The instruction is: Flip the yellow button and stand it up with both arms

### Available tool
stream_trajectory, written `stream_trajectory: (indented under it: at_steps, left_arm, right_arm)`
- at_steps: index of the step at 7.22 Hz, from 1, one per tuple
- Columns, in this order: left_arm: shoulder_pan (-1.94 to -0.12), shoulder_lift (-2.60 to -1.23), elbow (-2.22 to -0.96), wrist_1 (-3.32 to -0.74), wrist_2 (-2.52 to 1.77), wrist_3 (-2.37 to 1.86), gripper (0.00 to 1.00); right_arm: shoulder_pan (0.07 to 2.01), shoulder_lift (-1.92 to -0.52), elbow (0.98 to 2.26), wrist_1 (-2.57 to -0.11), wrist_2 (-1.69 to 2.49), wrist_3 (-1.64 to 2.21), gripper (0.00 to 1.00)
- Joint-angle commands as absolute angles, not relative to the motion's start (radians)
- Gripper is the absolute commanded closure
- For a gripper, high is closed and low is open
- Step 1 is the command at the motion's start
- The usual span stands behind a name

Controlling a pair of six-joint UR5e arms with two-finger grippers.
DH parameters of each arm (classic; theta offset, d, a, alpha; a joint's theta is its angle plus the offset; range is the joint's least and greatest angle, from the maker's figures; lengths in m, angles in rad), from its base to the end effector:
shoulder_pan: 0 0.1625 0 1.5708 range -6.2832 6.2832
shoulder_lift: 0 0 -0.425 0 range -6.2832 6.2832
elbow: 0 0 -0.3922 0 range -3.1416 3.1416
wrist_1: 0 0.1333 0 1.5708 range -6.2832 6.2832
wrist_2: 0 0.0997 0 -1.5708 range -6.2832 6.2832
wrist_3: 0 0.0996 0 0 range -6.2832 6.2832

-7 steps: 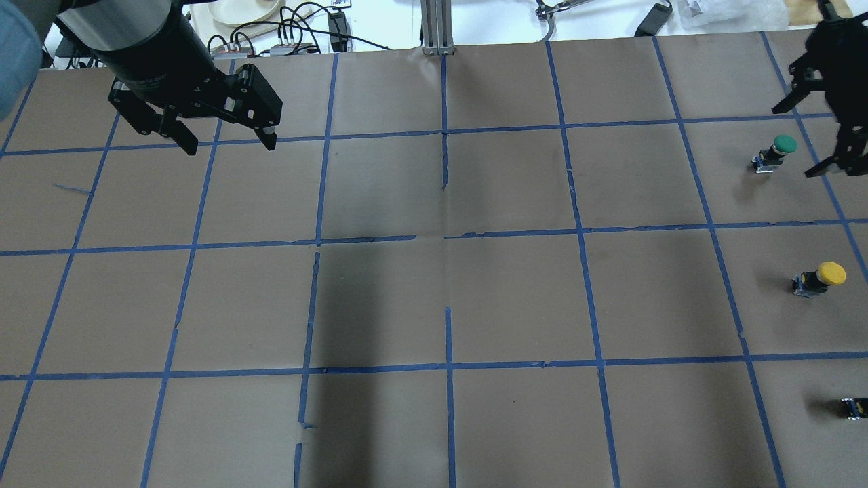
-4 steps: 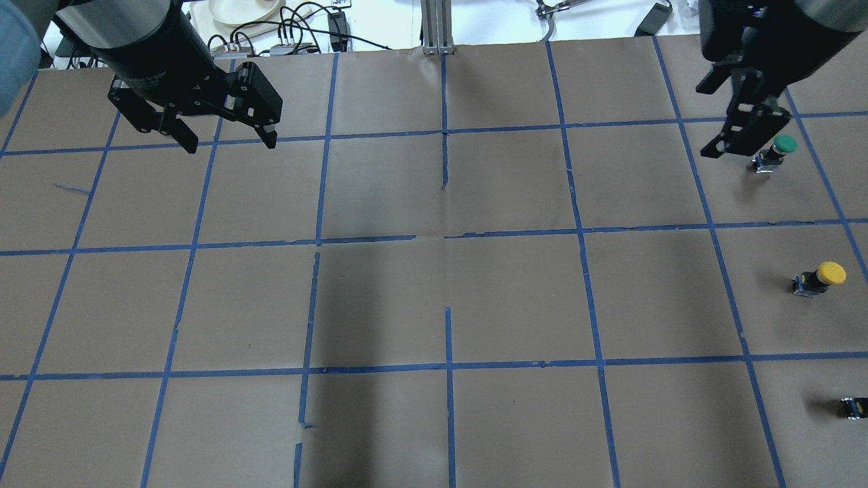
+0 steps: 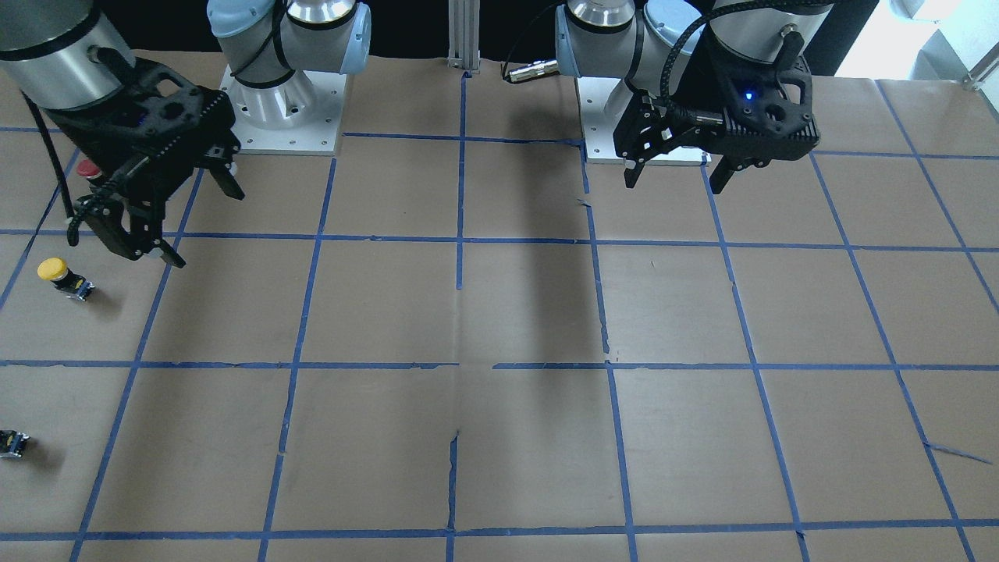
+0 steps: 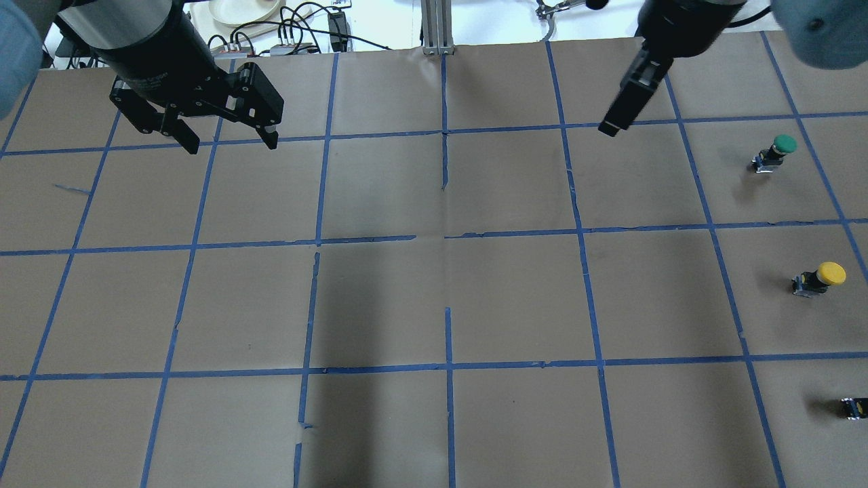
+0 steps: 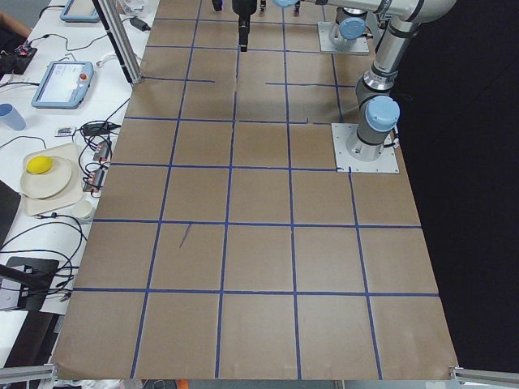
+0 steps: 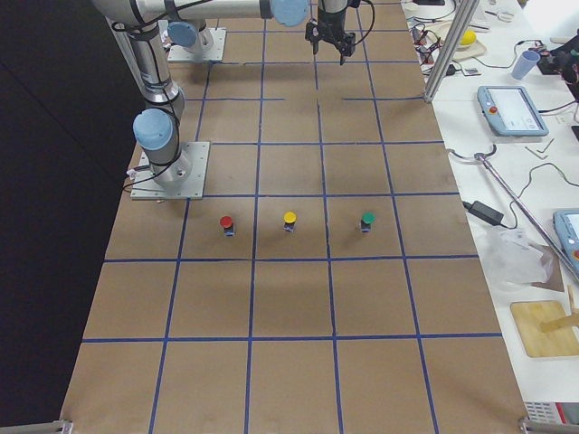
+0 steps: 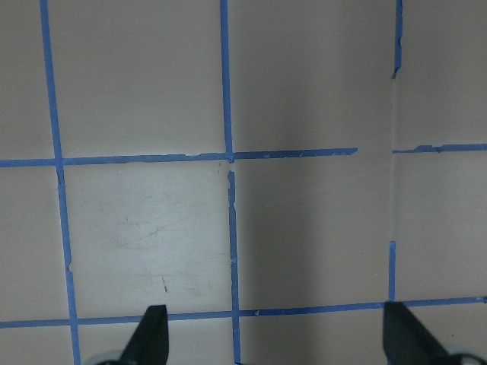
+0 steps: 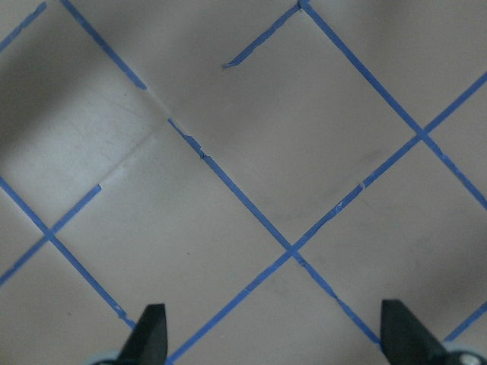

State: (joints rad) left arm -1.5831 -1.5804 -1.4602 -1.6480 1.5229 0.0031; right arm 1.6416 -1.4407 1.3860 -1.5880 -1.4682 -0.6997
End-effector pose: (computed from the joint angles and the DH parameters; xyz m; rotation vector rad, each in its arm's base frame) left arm -0.1442 -0.4946 0.5299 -0.0247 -3.0933 0.0364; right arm 0.1823 -0.5418 0.5137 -1.1561 2.8359 -0.1534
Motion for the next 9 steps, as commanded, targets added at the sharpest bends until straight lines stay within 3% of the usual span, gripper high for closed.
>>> stream_trajectory:
  at_steps: [1,5,9]
  left_arm:
    - [-1.583,-1.582,-1.459,-1.647,1.522,0.003,0.00]
    - [-1.585,-1.574,-1.479,-1.647,1.519,0.003,0.00]
    - [-1.586,-1.585,-1.462,-1.646,1.519,0.002,0.00]
  right_arm:
    - [1.703,-1.422,1.348,-1.565,-1.483,-0.282,0.00]
    - [1.720,-1.448,1.342,-1.523,-1.569,0.117,0.00]
    - [1.715,-1.450,1.345,-1.526,-1.563,0.123,0.00]
